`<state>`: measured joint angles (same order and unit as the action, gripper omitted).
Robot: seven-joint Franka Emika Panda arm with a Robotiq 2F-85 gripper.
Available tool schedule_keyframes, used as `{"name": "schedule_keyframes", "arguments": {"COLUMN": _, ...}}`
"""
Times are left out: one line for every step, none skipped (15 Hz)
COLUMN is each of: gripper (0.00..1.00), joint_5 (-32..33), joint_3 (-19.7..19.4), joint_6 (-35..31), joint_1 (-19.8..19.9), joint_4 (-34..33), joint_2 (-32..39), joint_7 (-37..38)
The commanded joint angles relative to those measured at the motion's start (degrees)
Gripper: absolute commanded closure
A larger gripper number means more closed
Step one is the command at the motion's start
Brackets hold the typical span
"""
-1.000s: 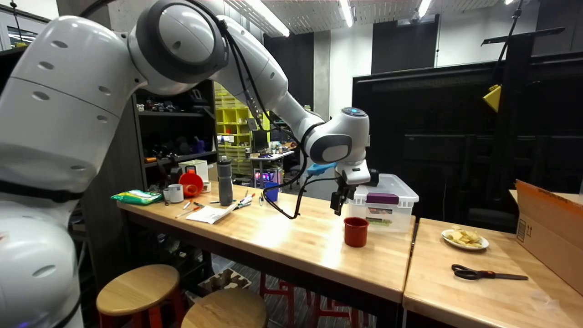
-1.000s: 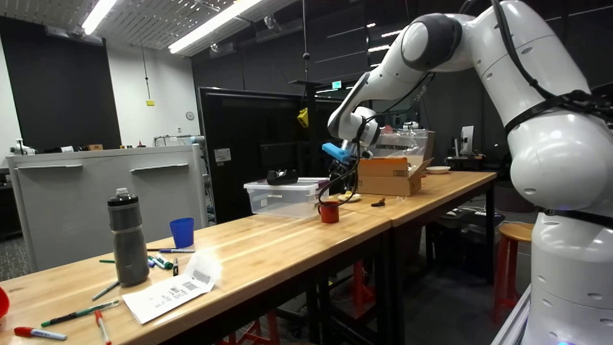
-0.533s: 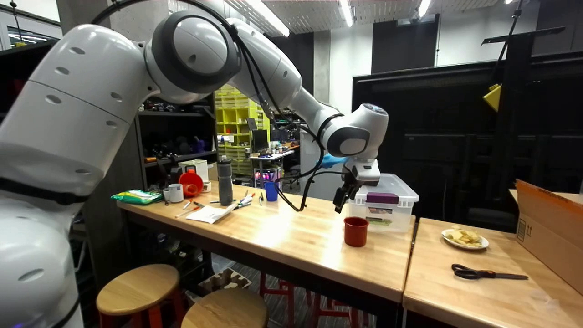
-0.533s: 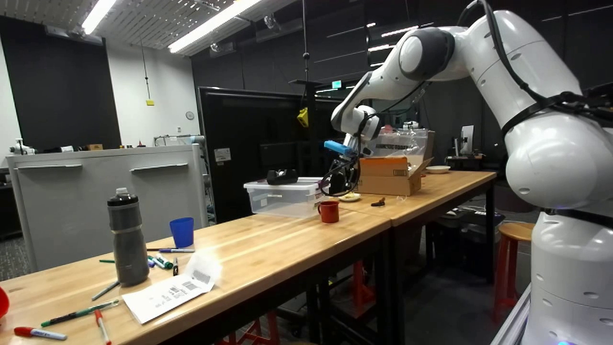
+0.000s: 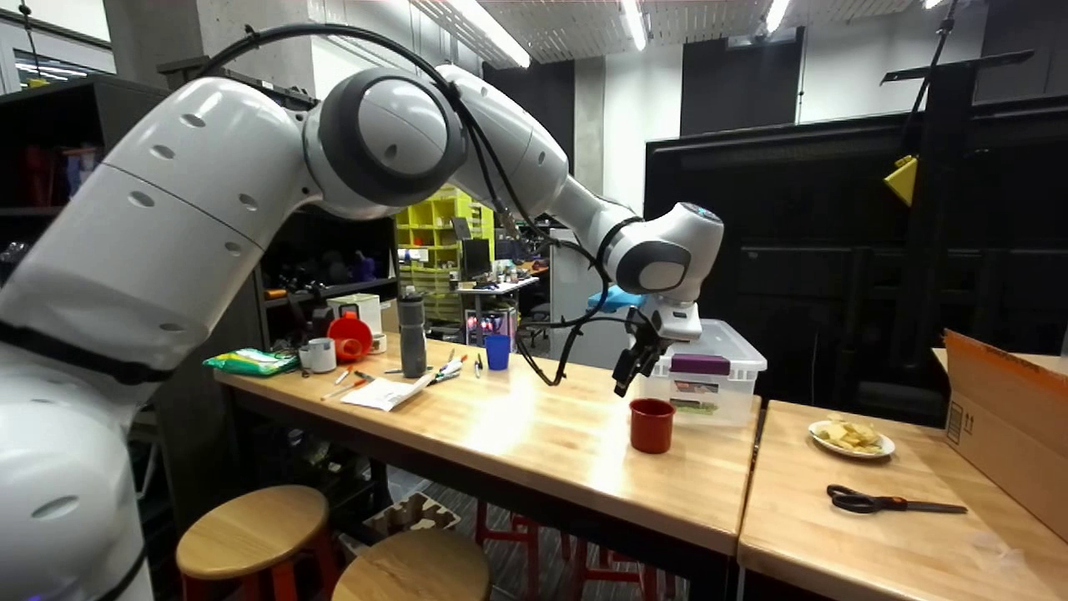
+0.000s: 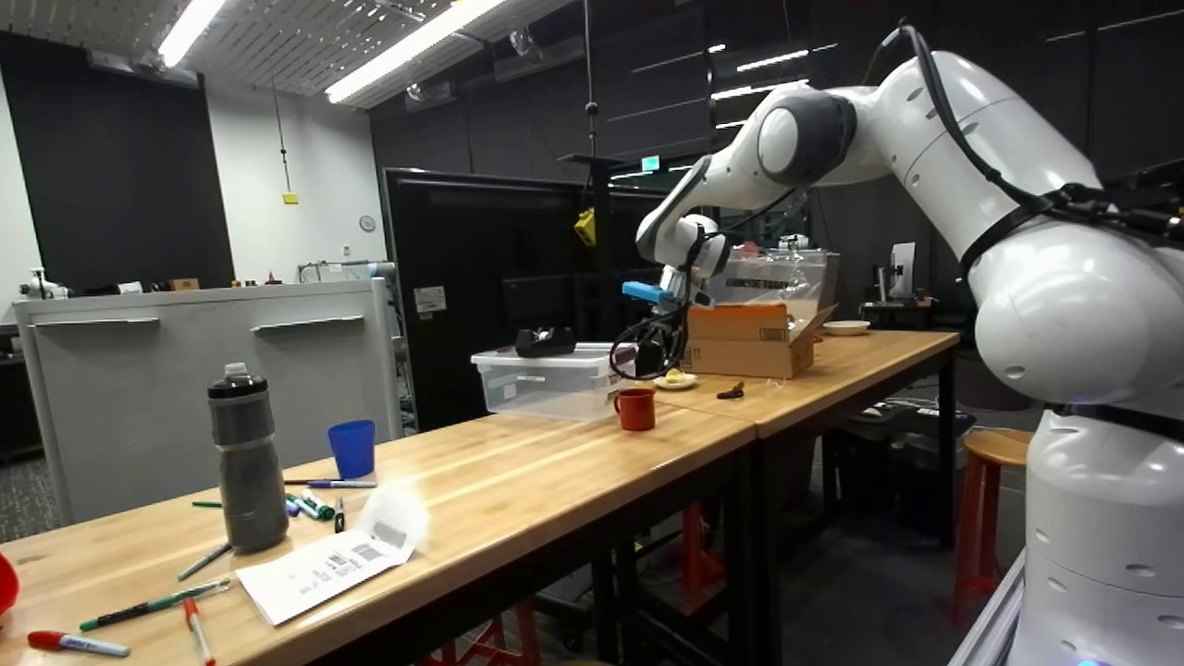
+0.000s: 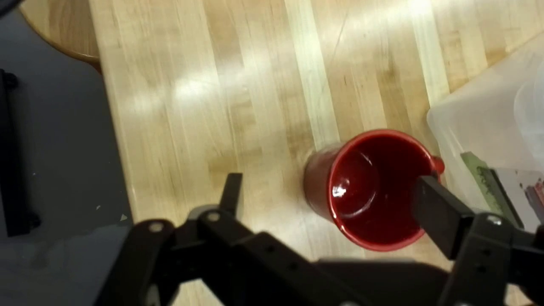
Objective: Move the red cup to the left
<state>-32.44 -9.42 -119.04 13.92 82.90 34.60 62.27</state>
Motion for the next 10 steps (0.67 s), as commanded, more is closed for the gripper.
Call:
{"name": "schedule_keyframes", "arguments": {"gripper": 0.0, "joint_5": 3.3, "joint_3": -1.72, "joint_6": -3.18, "joint_1": 0.36, "joint_4": -5.16, "joint_2": 5.11, "joint_7": 5.16}}
{"name": "schedule_keyframes", "arguments": {"gripper": 0.0, "joint_5": 4.36, "joint_3": -1.95, "joint_6": -3.84, "joint_1": 0.7, "joint_4": -6.13, "joint_2": 6.26, "joint_7": 6.11}}
{"name": "schedule_keyframes", "arguments": {"gripper": 0.0, "joint_5": 5.35, "joint_3": -2.2, "joint_6": -4.39, "joint_1": 1.02, "joint_4": -6.87, "joint_2": 7.34, "joint_7": 6.75}}
{"name": "schedule_keyframes", "arguments": {"gripper": 0.0, "joint_5": 6.34, "joint_3": -2.44, "joint_6": -4.51, "joint_1": 1.44, "joint_4": -7.87, "joint_2": 8.35, "joint_7": 7.31}}
{"name": "schedule_keyframes", "arguments": {"gripper": 0.0, "joint_5": 7.2, "joint_3": -2.51, "joint_6": -4.36, "joint_1": 2.01, "joint_4": -8.99, "joint_2": 9.47, "joint_7": 7.48}}
{"name": "schedule_keyframes", "arguments": {"gripper": 0.0, "joint_5": 7.86, "joint_3": -2.51, "joint_6": -4.02, "joint_1": 2.56, "joint_4": -10.35, "joint_2": 10.64, "joint_7": 7.53}}
{"name": "schedule_keyframes", "arguments": {"gripper": 0.0, "joint_5": 8.49, "joint_3": -2.43, "joint_6": -3.5, "joint_1": 3.21, "joint_4": -11.54, "joint_2": 11.57, "joint_7": 7.18}}
{"name": "schedule_keyframes", "arguments": {"gripper": 0.0, "joint_5": 8.96, "joint_3": -2.36, "joint_6": -3.46, "joint_1": 3.75, "joint_4": -12.09, "joint_2": 12.07, "joint_7": 6.76}}
{"name": "schedule_keyframes", "arguments": {"gripper": 0.0, "joint_5": 9.45, "joint_3": -2.19, "joint_6": -3.28, "joint_1": 4.44, "joint_4": -12.99, "joint_2": 12.71, "joint_7": 5.79}}
{"name": "schedule_keyframes", "arguments": {"gripper": 0.0, "joint_5": 9.93, "joint_3": -2.09, "joint_6": -3.29, "joint_1": 4.93, "joint_4": -13.86, "joint_2": 13.29, "joint_7": 5.16}}
